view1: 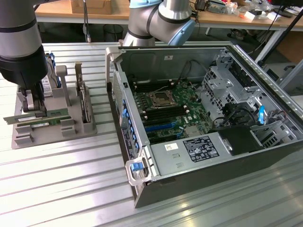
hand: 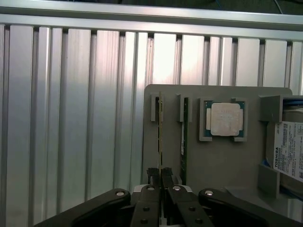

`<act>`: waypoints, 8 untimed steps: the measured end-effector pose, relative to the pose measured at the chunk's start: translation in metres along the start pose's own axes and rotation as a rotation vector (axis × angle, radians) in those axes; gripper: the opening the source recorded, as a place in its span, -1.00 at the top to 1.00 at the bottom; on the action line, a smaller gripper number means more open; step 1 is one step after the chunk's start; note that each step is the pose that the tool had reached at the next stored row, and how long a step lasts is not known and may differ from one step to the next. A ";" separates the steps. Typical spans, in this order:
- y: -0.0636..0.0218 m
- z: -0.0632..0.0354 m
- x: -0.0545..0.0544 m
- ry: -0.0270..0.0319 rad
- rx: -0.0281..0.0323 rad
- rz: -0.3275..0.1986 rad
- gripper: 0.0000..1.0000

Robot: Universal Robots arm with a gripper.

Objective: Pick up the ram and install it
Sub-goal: 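Pick up the ram and move it above insertion slot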

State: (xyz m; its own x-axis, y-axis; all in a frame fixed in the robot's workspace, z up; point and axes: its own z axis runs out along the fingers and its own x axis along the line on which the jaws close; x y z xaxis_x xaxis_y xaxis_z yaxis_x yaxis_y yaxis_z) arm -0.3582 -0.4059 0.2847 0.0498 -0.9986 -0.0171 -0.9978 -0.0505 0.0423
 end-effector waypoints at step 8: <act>0.0002 -0.0052 0.000 0.0000 -0.0001 0.000 0.74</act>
State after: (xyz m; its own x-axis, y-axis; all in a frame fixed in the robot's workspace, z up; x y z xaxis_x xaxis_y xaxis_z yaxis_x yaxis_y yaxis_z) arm -0.3582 -0.4059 0.2900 0.0499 -0.9986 -0.0171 -0.9978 -0.0506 0.0424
